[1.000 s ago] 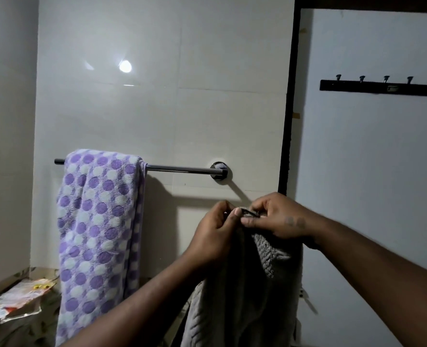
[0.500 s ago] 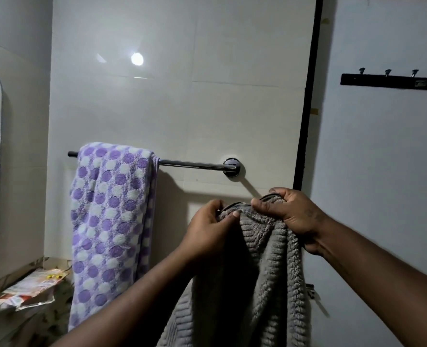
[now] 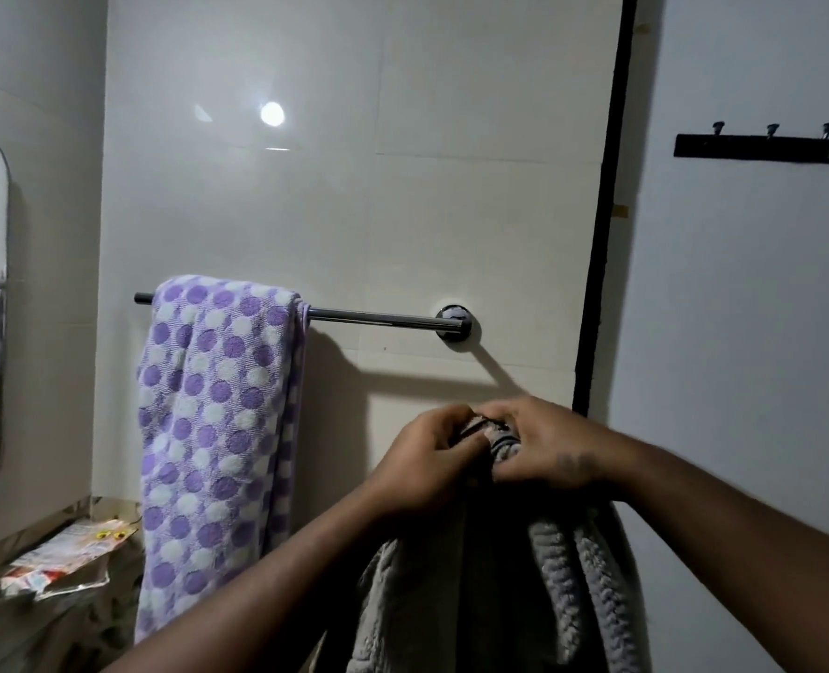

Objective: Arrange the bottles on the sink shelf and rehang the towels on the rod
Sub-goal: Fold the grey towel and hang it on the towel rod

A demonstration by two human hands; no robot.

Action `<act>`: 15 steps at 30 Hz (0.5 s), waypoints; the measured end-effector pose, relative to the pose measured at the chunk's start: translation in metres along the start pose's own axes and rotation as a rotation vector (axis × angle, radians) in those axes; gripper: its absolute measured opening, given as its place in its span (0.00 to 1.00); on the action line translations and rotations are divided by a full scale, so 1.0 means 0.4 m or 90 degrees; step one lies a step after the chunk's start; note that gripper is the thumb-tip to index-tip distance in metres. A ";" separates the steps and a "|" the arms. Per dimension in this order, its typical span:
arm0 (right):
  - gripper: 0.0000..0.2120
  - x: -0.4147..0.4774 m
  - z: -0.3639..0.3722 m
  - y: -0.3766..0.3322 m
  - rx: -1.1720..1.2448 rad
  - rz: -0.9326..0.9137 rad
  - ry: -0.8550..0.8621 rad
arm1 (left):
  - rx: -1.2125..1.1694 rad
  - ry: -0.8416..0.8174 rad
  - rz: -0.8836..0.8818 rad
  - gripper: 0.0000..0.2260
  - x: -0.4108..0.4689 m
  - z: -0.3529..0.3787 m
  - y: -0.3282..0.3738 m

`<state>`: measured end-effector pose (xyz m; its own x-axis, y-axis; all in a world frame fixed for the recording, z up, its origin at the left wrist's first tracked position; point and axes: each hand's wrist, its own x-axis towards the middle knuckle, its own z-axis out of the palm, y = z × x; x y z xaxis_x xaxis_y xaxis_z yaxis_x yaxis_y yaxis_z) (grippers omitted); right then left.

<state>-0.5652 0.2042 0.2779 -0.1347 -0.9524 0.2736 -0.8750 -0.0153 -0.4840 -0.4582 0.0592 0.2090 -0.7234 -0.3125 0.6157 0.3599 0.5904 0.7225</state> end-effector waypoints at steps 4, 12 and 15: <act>0.07 0.011 -0.024 0.023 -0.041 -0.021 0.188 | -0.077 0.046 -0.045 0.19 0.000 -0.009 -0.003; 0.31 0.006 -0.065 0.068 -0.028 0.063 0.181 | -0.072 0.066 -0.010 0.24 -0.027 -0.016 -0.030; 0.38 0.015 -0.030 0.018 0.001 0.026 -0.013 | -0.027 0.043 0.013 0.14 0.001 0.000 0.002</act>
<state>-0.5780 0.2020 0.2859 -0.1602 -0.9583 0.2366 -0.8684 0.0229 -0.4952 -0.4583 0.0594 0.2097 -0.6748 -0.3508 0.6493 0.4001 0.5654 0.7213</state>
